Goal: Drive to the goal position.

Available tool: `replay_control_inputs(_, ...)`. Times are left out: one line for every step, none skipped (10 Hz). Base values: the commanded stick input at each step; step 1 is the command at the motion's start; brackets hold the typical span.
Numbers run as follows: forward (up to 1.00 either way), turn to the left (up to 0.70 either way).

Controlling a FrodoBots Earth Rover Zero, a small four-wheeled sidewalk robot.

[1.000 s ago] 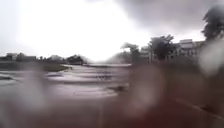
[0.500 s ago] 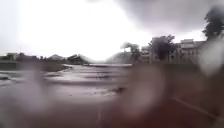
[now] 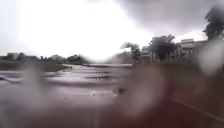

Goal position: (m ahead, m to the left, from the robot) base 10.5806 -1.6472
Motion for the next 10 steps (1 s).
replay_control_inputs(0.45,0.00)
replay_control_inputs(0.45,0.00)
replay_control_inputs(0.45,0.00)
replay_control_inputs(0.45,0.00)
replay_control_inputs(0.45,0.00)
replay_control_inputs(0.45,0.00)
replay_control_inputs(0.45,0.00)
replay_control_inputs(0.45,0.00)
replay_control_inputs(0.45,0.00)
replay_control_inputs(0.45,0.00)
